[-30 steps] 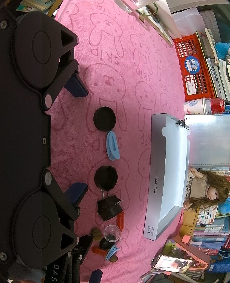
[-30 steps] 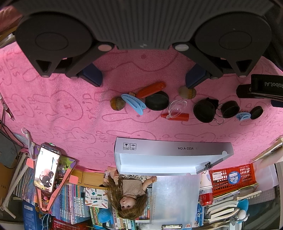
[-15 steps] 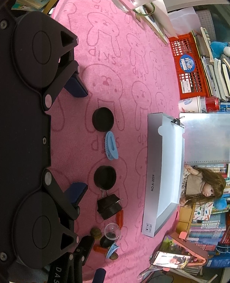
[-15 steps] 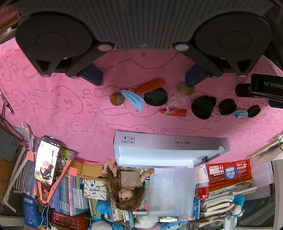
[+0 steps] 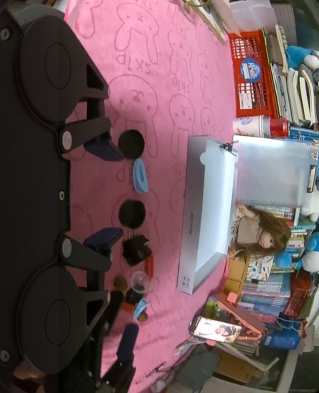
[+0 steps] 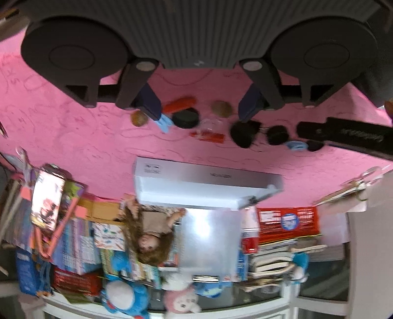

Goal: Organize rigid objects
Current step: 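Grasp a black round lid with the left gripper while the right gripper grasps a brown nut, then carry the lid in the left gripper and the nut in the right gripper into the white box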

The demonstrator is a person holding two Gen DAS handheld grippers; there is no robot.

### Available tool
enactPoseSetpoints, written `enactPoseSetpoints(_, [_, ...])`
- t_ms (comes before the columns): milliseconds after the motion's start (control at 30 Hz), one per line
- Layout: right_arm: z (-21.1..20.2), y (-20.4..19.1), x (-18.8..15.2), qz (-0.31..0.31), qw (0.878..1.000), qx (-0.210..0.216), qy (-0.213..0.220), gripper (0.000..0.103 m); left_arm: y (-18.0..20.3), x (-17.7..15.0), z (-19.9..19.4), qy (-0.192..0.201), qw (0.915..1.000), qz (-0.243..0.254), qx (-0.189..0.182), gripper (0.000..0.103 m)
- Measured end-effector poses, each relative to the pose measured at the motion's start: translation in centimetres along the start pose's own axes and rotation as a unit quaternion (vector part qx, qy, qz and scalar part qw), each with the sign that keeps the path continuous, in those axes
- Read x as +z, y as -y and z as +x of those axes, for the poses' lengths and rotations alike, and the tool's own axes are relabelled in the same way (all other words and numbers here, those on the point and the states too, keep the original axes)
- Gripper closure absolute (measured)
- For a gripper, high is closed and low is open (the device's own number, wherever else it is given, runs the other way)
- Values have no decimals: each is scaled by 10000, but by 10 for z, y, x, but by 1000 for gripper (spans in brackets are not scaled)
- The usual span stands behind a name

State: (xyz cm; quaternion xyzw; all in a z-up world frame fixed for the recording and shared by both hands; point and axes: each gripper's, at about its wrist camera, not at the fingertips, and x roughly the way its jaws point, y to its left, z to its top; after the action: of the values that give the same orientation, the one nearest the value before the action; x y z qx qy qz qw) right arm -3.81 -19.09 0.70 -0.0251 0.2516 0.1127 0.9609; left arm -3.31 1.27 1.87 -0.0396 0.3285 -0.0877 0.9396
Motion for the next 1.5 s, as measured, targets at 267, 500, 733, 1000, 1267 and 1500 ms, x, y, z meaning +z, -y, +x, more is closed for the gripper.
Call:
enactPoseSetpoints(267, [15,-14,-1,-116,9996,163,-214,50,-16,1,1,190,9983,-51,544,51])
enactPoseSetpoints(500, [20,-17,0,-193,9995,91,-213,56,-32,3,18,217,9970,-21,743,51])
enactPoseSetpoints(733, [26,-21,-3,-160,9993,122,-316,68,-34,-1,30,235,9967,2,780,55])
enactPoseSetpoints(1000, [23,-19,-1,-90,9995,113,-273,76,-33,-1,26,278,9963,-49,815,73])
enactPoseSetpoints(1267, [14,-21,8,-109,9997,159,-153,76,-28,8,8,466,9958,-54,791,73])
enactPoseSetpoints(1500, [14,-17,17,6,9999,82,-92,76,-19,22,-2,541,9970,-67,554,73])
